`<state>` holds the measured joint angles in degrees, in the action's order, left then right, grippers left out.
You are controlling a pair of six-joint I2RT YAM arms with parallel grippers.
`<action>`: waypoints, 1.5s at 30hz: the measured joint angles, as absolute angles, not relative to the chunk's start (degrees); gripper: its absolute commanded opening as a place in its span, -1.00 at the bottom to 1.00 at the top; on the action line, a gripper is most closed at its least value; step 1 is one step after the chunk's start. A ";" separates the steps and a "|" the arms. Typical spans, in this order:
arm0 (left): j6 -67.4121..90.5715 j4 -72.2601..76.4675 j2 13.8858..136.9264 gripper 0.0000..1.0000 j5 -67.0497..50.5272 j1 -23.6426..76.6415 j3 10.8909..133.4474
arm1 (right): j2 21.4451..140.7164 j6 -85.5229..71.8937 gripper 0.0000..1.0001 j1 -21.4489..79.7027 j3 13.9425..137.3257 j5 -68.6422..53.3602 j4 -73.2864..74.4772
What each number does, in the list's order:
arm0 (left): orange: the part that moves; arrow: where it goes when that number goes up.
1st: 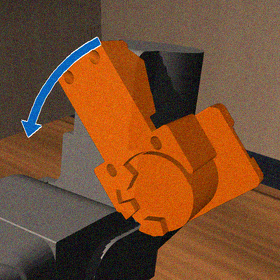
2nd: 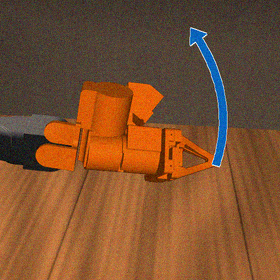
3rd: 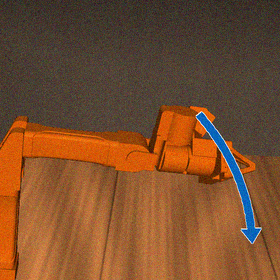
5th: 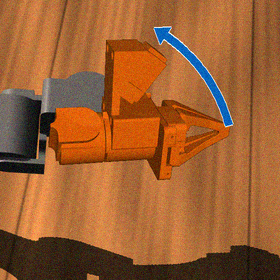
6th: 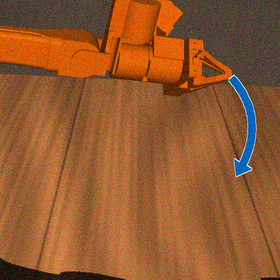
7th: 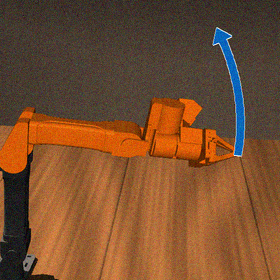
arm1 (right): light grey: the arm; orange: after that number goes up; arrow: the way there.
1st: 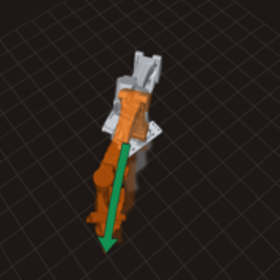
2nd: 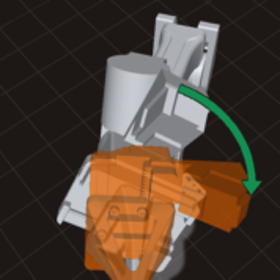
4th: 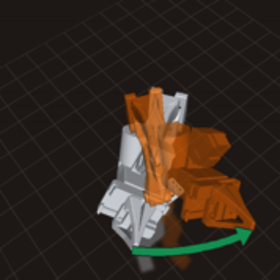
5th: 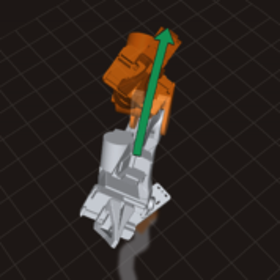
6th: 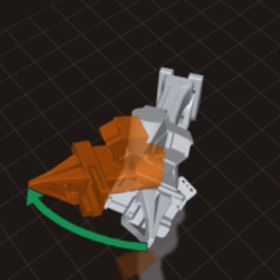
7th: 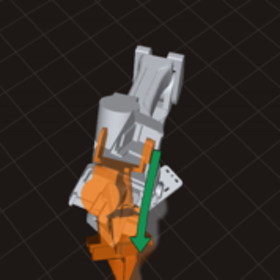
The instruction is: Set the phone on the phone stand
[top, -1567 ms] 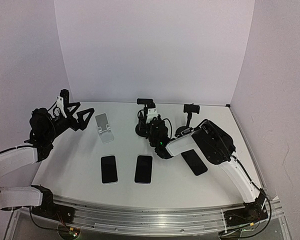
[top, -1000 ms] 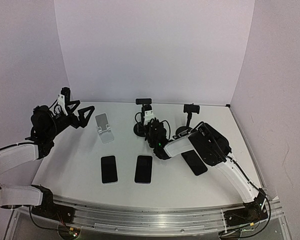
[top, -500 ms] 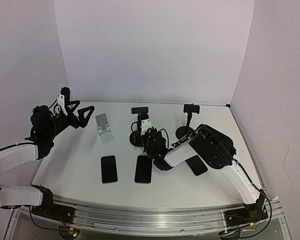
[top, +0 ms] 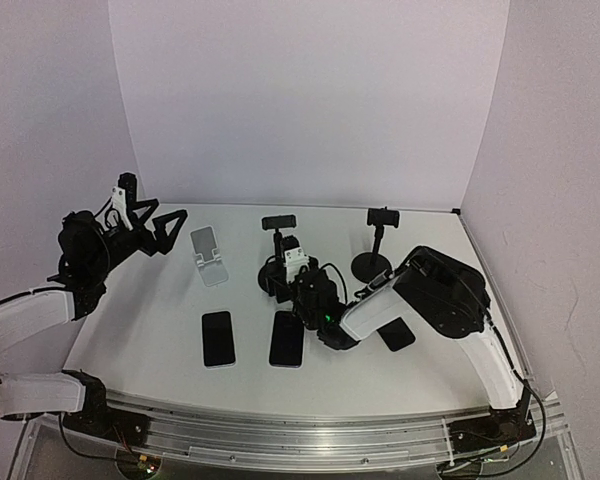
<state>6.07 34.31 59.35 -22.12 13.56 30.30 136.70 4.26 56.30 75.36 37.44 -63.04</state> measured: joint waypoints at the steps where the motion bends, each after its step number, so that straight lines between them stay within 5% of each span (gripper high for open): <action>1: 6.35 34.02 59.16 0.99 -22.07 13.56 30.30 | 134.57 3.62 0.96 57.07 74.36 37.51 -61.09; 9: 11.21 21.82 58.25 0.99 -20.46 13.56 34.30 | 114.93 -5.78 0.97 65.47 76.90 37.04 -18.59; 16: 12.08 12.31 53.01 0.99 -23.37 13.56 36.24 | 111.30 -9.22 0.97 74.72 78.63 40.45 12.18; 26: 20.18 -2.25 50.74 0.99 -21.89 13.61 37.42 | 104.58 -25.98 0.97 70.70 80.48 31.84 22.83; 35: 30.10 -11.11 51.22 0.99 -15.83 13.58 37.70 | 120.30 -55.23 0.97 68.66 99.89 22.65 40.67; 45: 31.62 -9.84 52.34 0.99 -18.22 13.58 37.11 | 134.69 -59.79 0.97 66.11 112.18 18.58 55.45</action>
<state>31.62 -9.84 52.34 -18.22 13.58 37.11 134.69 -59.79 66.11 112.18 18.58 55.45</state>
